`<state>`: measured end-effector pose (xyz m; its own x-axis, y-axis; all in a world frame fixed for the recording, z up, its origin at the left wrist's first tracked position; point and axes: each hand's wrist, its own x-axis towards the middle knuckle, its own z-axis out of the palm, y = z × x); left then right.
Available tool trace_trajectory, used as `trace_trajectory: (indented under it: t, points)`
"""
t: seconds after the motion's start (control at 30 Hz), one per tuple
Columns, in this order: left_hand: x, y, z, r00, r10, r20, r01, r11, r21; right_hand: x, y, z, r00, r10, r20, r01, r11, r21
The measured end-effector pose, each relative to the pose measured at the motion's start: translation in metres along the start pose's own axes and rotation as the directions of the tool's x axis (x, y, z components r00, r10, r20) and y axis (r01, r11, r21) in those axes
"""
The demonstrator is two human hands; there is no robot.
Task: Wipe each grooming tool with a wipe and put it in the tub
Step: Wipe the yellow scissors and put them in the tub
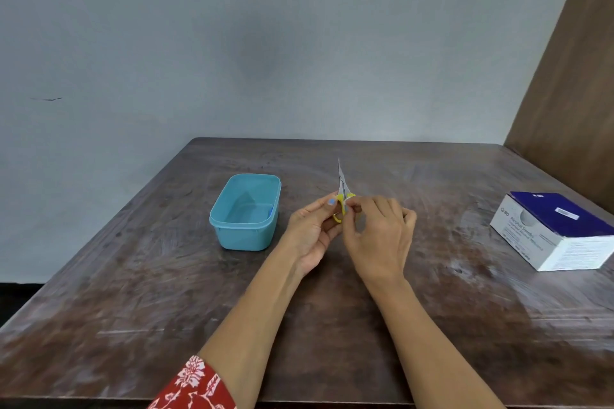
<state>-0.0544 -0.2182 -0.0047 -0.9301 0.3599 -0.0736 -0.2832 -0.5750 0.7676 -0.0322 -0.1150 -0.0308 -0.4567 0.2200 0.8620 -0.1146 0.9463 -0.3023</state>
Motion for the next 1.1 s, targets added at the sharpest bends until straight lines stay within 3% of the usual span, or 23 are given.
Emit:
trace_trajectory:
  t: [0.2,0.43,0.57,0.77,0.93,1.1]
  points:
    - [-0.003,0.004,0.003,0.997,-0.002,0.077,-0.002,0.999,0.050,0.000,0.001,-0.002,0.999,0.048,-0.005,-0.048,0.998,0.036]
    - [-0.007,-0.005,0.010,0.998,0.030,0.060,-0.046,0.952,0.303,0.002,0.005,0.000,0.999,0.035,-0.026,-0.033,0.996,0.081]
    - [-0.006,-0.003,0.008,0.998,0.049,0.031,-0.056,0.947,0.317,0.001,0.001,0.002,0.996,-0.083,-0.006,0.084,0.994,0.066]
    - [-0.008,-0.006,0.011,0.998,0.040,0.053,-0.055,0.950,0.309,0.001,0.009,-0.001,0.997,0.052,-0.062,-0.055,0.997,-0.046]
    - [-0.006,-0.004,0.008,0.998,0.064,0.022,-0.067,0.958,0.278,0.001,0.003,0.002,0.995,-0.094,-0.014,0.093,0.995,-0.037]
    - [-0.005,-0.002,0.008,0.998,0.056,0.025,-0.061,0.965,0.254,0.001,0.007,0.000,0.998,0.038,-0.054,-0.044,0.993,-0.114]
